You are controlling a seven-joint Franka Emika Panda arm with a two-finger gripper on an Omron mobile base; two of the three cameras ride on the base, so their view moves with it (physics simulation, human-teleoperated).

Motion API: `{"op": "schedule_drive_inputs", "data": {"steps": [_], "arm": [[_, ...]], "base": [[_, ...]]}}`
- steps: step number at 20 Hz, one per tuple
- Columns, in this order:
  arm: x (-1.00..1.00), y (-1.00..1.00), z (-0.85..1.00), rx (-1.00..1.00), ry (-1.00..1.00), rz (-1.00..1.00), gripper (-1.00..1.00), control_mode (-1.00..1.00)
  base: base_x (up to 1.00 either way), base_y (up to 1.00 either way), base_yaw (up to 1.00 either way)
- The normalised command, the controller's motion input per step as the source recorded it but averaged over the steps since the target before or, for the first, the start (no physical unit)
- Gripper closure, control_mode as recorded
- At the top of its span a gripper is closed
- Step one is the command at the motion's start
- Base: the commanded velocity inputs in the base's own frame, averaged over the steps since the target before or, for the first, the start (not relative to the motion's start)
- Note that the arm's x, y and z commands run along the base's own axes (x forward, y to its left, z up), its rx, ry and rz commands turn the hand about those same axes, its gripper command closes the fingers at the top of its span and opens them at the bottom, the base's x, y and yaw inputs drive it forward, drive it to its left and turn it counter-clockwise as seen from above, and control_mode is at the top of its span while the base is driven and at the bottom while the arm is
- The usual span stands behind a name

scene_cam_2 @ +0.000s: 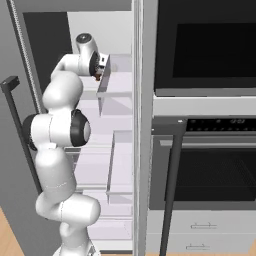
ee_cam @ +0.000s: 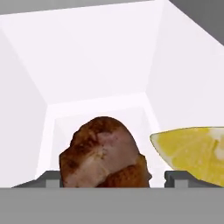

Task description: Place one lemon wedge and one chicken drumstick in each tupperware on the nearby counter, to pack two identical lunches.

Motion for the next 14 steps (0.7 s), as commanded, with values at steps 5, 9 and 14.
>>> {"op": "schedule_drive_inputs", "data": {"steps": [5,9,14], "arm": [[0.00,0.00,-0.18,0.00,-0.04,0.00,1.00,-1.00],[-0.29,0.00,-0.21,0.00,-0.04,0.00,1.00,-1.00],[-1.00,0.00,0.00,0.05,-0.51,0.00,1.00,-1.00]], "base": [[0.00,0.00,0.00],[0.00,0.00,0.00],[0.00,0.00,0.00]]}}
